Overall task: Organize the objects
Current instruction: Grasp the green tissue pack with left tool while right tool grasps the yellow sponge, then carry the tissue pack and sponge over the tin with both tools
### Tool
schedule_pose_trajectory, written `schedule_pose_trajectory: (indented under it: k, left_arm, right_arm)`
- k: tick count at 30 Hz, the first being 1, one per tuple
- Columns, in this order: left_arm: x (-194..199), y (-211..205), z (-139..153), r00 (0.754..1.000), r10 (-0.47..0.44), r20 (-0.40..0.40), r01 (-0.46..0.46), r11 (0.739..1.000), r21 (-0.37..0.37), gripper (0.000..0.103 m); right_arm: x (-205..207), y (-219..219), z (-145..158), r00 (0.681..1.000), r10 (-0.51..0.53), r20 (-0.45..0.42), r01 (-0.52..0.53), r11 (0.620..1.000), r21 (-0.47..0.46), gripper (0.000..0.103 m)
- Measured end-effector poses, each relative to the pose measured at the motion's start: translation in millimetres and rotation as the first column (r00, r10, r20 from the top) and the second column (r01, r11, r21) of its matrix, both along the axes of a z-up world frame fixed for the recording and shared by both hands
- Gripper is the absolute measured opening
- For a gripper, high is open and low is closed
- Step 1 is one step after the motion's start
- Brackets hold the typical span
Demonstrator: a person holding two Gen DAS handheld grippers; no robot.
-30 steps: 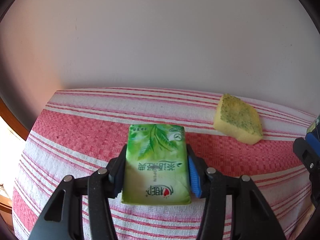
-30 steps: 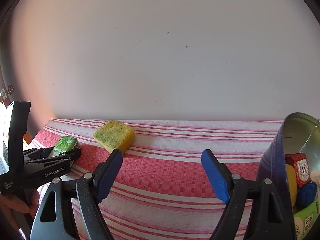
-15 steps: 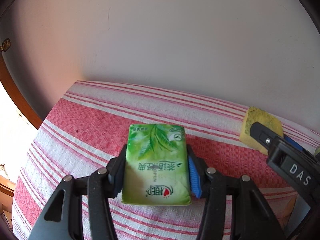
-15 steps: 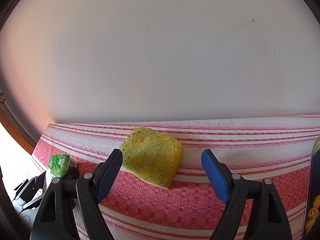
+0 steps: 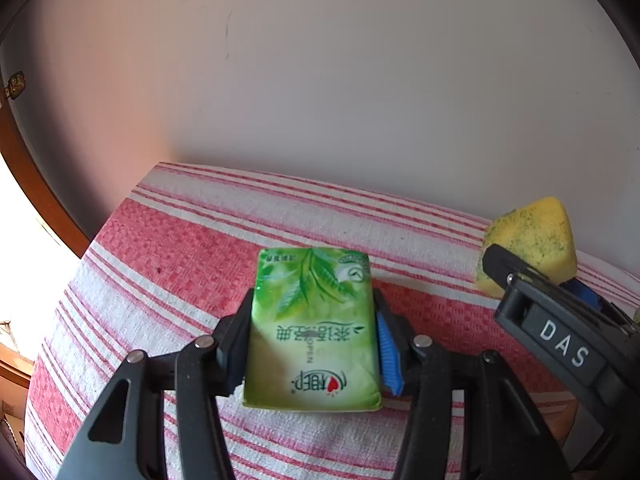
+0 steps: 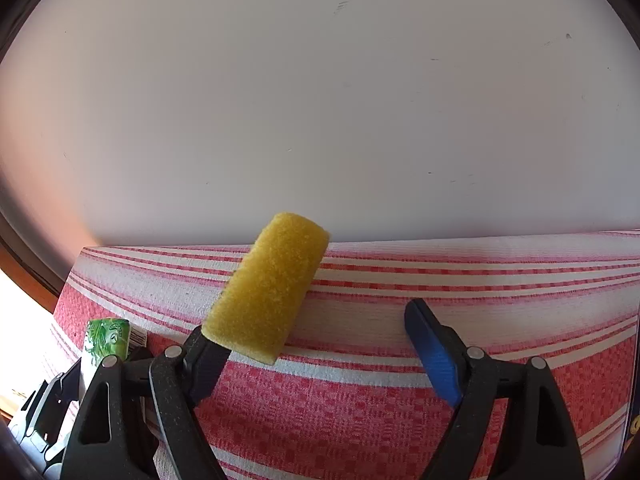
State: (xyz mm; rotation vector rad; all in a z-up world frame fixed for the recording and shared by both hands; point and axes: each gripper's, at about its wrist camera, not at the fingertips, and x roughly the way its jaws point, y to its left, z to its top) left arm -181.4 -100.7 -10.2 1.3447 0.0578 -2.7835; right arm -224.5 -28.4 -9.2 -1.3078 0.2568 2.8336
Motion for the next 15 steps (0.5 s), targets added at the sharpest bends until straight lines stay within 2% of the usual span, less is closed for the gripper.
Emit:
schedule_pose_trajectory:
  k: [2,4,9,11,15]
  left_arm:
    - [1.1,1.8,1.2,1.0,0.003,0.0,-0.003,1.0,0.002,0.053]
    - [3.2,3.9,2.4,1.0,0.004,0.0,-0.004,1.0,0.004,0.053]
    - [7.4,7.3,4.8,1.0,0.004,0.0,-0.004,1.0,0.002,0.053]
    - [7.1,5.7,4.7,1.0,0.004,0.0,-0.004,1.0,0.007,0.053]
    - [12.0,11.0,7.3,1.0,0.004,0.0,-0.004,1.0,0.011,0.053]
  right_arm:
    - [0.7,-0.4,0.6,1.0,0.006,0.001,-0.006,1.0,0.01,0.081]
    - [3.1,-2.6,1.8,1.0,0.027,-0.004,-0.027,1.0,0.014,0.072]
    - [13.0,-16.1,6.6,0.993,0.112,-0.027,-0.111,0.993,0.035,0.031]
    - [14.1,-16.0,7.5,0.992,0.122,-0.032,-0.121,0.992,0.031,0.028]
    - [20.8,7.1,5.0,0.988,0.144,-0.055,-0.15,0.983,-0.111,0.026]
